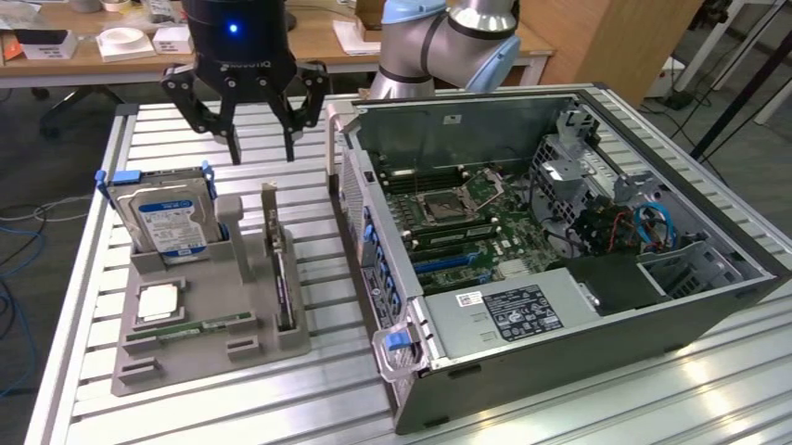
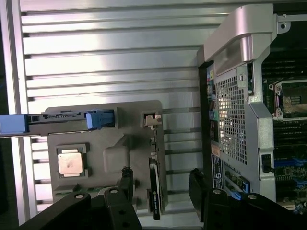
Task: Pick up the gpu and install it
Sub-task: 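Pick up the gpu and move the gpu toward the slot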
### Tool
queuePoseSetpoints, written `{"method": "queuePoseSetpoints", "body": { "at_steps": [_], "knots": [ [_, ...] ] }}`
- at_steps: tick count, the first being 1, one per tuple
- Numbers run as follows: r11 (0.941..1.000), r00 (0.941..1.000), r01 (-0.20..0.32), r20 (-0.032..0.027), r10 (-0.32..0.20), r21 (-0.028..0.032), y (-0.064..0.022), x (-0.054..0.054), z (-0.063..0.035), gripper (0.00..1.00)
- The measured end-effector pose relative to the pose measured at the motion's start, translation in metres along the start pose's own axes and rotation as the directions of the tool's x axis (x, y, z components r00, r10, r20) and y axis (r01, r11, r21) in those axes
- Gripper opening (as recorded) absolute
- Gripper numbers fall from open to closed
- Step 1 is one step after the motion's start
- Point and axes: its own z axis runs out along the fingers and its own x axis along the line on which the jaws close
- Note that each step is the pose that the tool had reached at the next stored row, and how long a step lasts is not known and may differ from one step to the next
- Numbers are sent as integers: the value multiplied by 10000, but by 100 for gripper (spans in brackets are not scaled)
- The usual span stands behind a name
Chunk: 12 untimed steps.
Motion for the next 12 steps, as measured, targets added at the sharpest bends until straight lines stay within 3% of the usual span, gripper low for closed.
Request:
{"method": "queuePoseSetpoints", "body": {
  "at_steps": [12],
  "knots": [
    [10000,10000,0,1,0,-1,-2,1,35,59]
  ]
}}
